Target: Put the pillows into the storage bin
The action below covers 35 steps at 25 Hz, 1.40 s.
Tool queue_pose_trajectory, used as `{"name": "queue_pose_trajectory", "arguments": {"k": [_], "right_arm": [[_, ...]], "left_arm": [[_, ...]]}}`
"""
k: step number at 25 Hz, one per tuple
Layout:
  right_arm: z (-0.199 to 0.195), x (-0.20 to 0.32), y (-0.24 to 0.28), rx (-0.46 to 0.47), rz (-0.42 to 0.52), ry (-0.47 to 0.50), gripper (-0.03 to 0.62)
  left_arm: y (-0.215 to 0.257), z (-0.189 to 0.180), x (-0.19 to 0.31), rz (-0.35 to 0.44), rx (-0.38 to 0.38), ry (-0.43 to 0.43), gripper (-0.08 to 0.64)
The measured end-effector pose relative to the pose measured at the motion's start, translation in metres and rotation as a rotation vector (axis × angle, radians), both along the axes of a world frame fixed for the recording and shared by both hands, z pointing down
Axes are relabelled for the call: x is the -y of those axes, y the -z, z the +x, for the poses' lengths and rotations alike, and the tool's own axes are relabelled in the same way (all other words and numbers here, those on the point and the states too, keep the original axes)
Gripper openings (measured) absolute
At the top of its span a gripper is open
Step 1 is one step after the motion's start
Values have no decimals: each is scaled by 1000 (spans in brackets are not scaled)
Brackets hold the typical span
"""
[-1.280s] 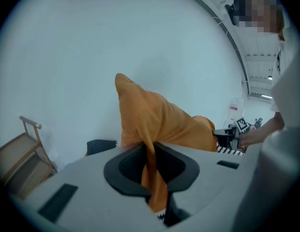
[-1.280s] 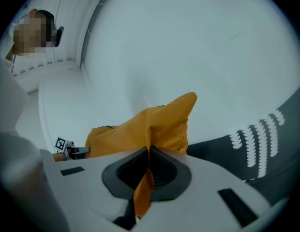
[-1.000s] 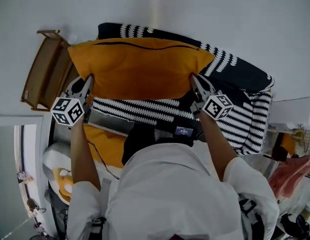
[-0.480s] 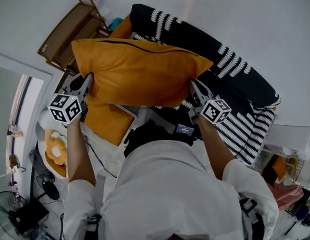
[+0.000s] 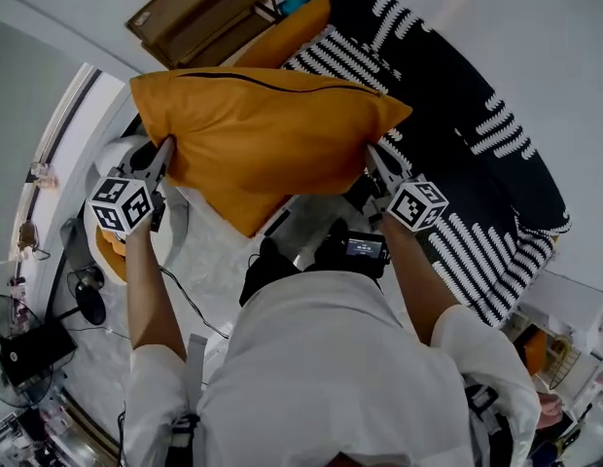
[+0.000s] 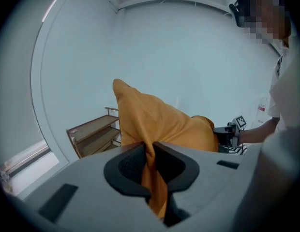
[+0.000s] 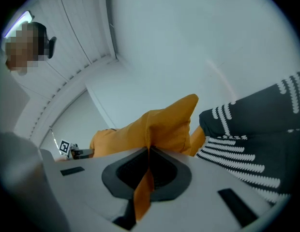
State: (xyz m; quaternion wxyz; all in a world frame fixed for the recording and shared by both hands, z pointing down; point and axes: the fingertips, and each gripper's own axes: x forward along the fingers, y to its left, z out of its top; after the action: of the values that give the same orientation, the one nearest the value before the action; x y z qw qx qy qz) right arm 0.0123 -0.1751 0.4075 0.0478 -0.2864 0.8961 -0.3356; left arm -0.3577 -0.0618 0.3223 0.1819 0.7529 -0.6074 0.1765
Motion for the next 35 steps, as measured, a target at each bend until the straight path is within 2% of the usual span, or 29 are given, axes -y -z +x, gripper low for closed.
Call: {"name": "queue_pose_trajectory", "arguments": {"k": [6,10,16,25,30,35], "right_arm": [[-101,-69,-34,-6,-110,27,32],[-144,-127,-80,-18,-239,-51,32],[-207,-194,-149,-23,-394,-115,32],[-245,-252,-258,-65,-616,-241,32],[-258,-264,-303,-52,-705,-286,32],[-266,-275,-335,-73,-751,-310,32]], "left_arm": [[-21,-102,-57,-58,17,0,51],[-54,-149,-75,-138,10,-70,51],[-120,-216,-91,-264,19,-149,51],[-244,-252,-78,-457,20,-226,48],[-304,-258,-60,-544,45,-258,46],[-341,-261,-51,-590,53,-288,46]]}}
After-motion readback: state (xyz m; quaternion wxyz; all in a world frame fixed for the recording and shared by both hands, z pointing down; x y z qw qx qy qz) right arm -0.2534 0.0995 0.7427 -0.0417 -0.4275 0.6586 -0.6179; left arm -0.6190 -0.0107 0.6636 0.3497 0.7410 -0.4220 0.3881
